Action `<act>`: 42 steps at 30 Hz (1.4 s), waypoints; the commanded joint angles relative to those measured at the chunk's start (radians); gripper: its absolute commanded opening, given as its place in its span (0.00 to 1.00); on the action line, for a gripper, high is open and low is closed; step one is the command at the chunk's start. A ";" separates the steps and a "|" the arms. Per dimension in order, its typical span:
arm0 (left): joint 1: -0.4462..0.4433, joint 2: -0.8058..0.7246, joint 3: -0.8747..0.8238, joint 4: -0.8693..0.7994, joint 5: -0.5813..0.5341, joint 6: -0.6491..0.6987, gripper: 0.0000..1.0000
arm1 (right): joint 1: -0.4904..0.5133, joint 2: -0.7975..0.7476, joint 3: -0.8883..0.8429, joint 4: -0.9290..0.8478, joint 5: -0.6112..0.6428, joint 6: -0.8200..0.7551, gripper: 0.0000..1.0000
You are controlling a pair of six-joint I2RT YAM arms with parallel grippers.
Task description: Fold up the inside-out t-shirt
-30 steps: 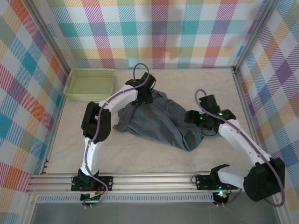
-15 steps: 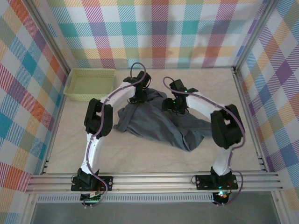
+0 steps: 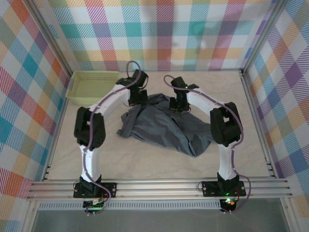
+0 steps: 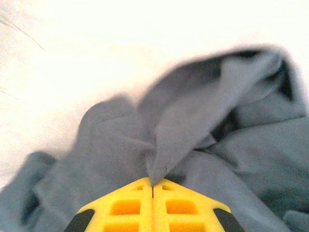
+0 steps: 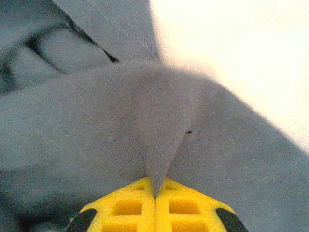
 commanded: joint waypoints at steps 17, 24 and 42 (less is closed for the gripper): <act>0.154 -0.880 -0.712 0.097 0.106 -0.126 0.00 | -0.094 -0.715 -0.410 -0.021 -0.019 -0.072 0.00; 0.154 -0.703 -0.771 0.113 0.130 -0.070 0.00 | -0.105 -0.670 -0.540 0.026 -0.110 -0.066 0.00; -0.218 -0.449 -0.498 0.192 -0.027 0.107 0.59 | -0.106 -0.072 0.186 -0.136 0.080 -0.208 0.33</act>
